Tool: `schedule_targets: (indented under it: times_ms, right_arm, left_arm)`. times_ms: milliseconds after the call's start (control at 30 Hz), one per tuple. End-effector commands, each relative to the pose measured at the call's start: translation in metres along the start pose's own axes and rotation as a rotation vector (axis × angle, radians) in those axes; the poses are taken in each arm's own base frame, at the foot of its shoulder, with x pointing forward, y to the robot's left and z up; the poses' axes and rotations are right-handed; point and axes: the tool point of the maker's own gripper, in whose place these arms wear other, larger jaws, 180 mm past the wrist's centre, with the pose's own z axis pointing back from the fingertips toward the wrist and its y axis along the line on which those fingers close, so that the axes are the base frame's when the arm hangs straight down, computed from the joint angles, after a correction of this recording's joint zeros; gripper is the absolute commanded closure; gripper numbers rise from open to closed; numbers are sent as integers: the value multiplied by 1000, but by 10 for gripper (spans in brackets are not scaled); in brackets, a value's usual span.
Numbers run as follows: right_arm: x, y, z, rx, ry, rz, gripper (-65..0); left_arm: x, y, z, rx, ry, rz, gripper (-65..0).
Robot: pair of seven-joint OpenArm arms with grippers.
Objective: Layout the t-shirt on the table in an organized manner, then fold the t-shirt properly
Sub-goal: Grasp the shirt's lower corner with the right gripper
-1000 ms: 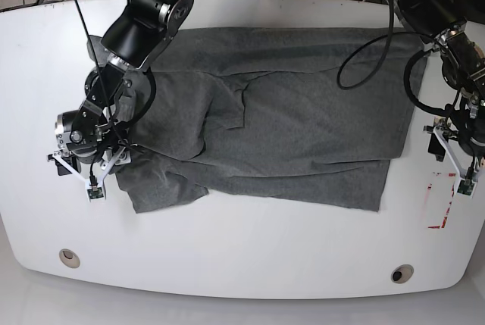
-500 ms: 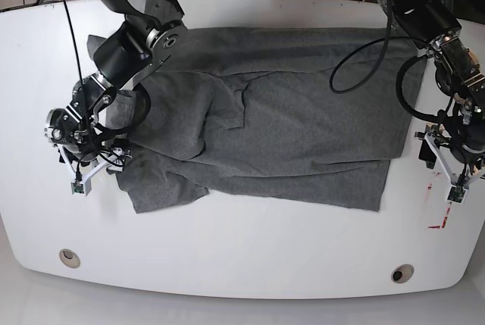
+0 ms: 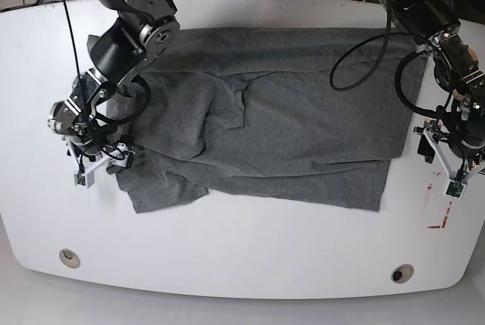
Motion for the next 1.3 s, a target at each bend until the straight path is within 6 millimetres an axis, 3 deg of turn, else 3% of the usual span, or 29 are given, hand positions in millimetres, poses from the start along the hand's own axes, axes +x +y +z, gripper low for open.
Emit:
schedule_targets:
  times_ms: [0, 167, 267, 500, 600, 767, 900, 1267]
  right_arm:
    - [24, -3, 4, -4, -62, 5, -488]
    - [10, 3, -5, 27, -24, -13, -488]
    - [10, -3, -4, 18, -25, -11, -474]
    - [6, -7, -4, 10, -20, -7, -293]
    - [6, -12, -2, 0, -21, -3, -258]
    - [0, -22, 1, -20, -9, 5, -231]
    - [-1, -24, 2, -23, -6, 6, -231]
    - [-6, -52, 12, -75, 9, 22, -231]
  left_arm:
    - [12, 10, 6, 28, -38, -5, -478]
    - [13, 11, 6, 30, -41, -4, -478]
    - [14, 11, 6, 30, -45, -4, -478]
    - [19, 9, 6, 26, -81, -7, -478]
    - [19, 9, 6, 26, -81, -7, -478]
    - [21, 9, 6, 26, -85, -5, -478]
    - [21, 9, 6, 24, -86, -5, -478]
    - [18, 6, 1, 9, -70, 1, -478]
